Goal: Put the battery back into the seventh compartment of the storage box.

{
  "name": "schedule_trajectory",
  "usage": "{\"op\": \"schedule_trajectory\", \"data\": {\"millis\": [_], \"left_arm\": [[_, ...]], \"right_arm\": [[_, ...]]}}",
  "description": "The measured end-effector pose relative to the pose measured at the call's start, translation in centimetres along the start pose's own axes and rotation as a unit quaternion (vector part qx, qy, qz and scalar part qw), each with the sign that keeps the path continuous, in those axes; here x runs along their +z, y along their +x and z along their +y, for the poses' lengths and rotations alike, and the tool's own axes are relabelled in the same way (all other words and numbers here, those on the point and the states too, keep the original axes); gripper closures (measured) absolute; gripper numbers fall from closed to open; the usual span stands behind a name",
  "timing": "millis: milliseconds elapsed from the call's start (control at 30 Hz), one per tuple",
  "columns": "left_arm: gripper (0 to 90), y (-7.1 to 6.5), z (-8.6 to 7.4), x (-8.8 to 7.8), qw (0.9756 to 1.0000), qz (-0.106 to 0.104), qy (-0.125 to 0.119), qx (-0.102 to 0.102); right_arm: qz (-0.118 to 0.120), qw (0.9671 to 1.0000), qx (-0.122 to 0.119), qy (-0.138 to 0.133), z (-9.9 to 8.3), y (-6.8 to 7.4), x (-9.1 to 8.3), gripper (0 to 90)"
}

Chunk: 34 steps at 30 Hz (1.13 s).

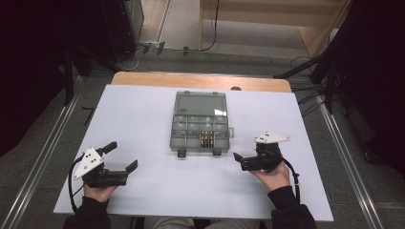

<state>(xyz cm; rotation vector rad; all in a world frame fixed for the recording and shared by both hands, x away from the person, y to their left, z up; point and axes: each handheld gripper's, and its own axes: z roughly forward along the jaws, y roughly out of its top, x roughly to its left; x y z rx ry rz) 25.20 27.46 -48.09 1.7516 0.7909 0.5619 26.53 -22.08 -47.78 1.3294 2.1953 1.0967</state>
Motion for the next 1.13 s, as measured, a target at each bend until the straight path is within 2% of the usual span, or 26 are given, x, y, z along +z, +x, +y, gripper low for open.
{"op": "schedule_trajectory", "data": {"millis": [67,233,300,433,467,500,533,600,667,700,767,833,933,1133], "left_arm": [[0.7,-0.1,0.0,0.0,1.0,-0.001,0.002,0.002],[0.7,0.0,0.0,0.0,1.0,0.0,-0.001,0.0],[0.7,0.0,0.0,0.0,1.0,0.0,-0.001,0.0],[0.7,-0.1,0.0,0.0,1.0,0.0,-0.001,-0.001],[0.7,-0.1,0.0,0.0,1.0,0.0,0.0,-0.001],[0.7,-0.1,0.0,0.0,1.0,-0.001,0.0,-0.001],[0.7,0.0,0.0,0.0,1.0,-0.001,-0.001,-0.002],[0.7,0.0,0.0,0.0,1.0,-0.001,-0.001,-0.004],[0.7,0.1,-0.1,0.0,1.0,-0.001,-0.001,-0.004],[0.7,0.1,-0.1,-0.1,1.0,-0.001,-0.002,-0.006],[0.7,0.1,-0.1,-0.1,0.9999,-0.002,-0.004,-0.01],[0.7,0.2,-0.1,-0.1,0.9999,-0.002,-0.006,-0.012],[0.7,0.2,-0.1,-0.1,0.9999,-0.003,-0.007,-0.013],[0.8,0.2,-0.1,-0.1,0.9999,-0.004,-0.007,-0.014]], "right_arm": [[-0.004,0.9999,0.007,-0.013,-0.7,-0.6,-0.6,0.0],[-0.004,0.9993,0.024,-0.027,-2.0,-1.6,-1.5,0.0],[-0.012,0.9991,0.029,-0.029,-2.5,-1.9,-1.8,0.0],[-0.011,0.9976,0.042,-0.053,-3.7,-2.3,-2.7,0.0],[-0.016,0.9957,0.044,-0.079,-4.3,-2.5,-3.4,0.3],[-0.016,0.9957,0.044,-0.079,-4.3,-2.5,-3.4,0.3],[-0.02,0.9932,0.051,-0.103,-4.9,-2.7,-4.1,0.4],[-0.017,0.9891,0.061,-0.133,-5.4,-3.0,-4.9,0.4],[-0.024,0.983,0.073,-0.167,-6.0,-3.3,-5.6,0.3],[-0.024,0.983,0.073,-0.167,-6.0,-3.3,-5.6,0.3],[-0.031,0.9769,0.084,-0.194,-6.7,-3.5,-6.1,0.2],[-0.026,0.9734,0.089,-0.21,-7.4,-3.8,-6.5,0.3],[-0.028,0.9722,0.083,-0.217,-8.1,-3.9,-7.1,0.3],[-0.031,0.9741,0.072,-0.212,-8.4,-3.8,-7.1,0.5]]}}
